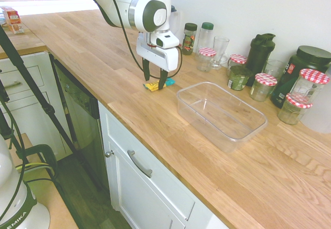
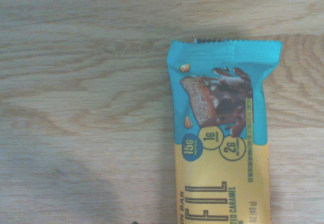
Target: Put the protein bar into the container
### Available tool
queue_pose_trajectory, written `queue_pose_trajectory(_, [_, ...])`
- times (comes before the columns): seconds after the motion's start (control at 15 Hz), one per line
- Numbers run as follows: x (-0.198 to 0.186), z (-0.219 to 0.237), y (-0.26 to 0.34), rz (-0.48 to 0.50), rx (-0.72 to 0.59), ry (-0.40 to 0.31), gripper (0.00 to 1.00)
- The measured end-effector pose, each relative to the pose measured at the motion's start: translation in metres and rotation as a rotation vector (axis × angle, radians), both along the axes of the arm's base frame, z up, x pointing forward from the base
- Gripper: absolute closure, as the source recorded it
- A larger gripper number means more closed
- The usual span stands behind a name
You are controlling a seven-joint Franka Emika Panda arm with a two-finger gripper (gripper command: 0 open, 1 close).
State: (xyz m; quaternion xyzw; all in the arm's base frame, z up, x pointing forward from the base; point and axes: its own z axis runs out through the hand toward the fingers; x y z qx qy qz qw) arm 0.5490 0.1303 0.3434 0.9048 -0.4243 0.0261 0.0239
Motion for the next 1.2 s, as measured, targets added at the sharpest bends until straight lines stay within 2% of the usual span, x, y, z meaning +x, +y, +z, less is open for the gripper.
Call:
queue_pose_trajectory(0.2, [0.0, -0.008, 0.0, 0.0, -0.002, 0.014, 0.0])
queue_pose_trajectory(0.27, [0.0, -0.009, 0.001, 0.002, -0.002, 0.016, 1.0])
queue_pose_trajectory(0.67, [0.003, -0.01, -0.002, -0.002, -0.005, 0.014, 1.0])
queue_pose_trajectory(1.2, [0.029, -0.011, 0.008, 0.006, 0.0, 0.001, 1.0])
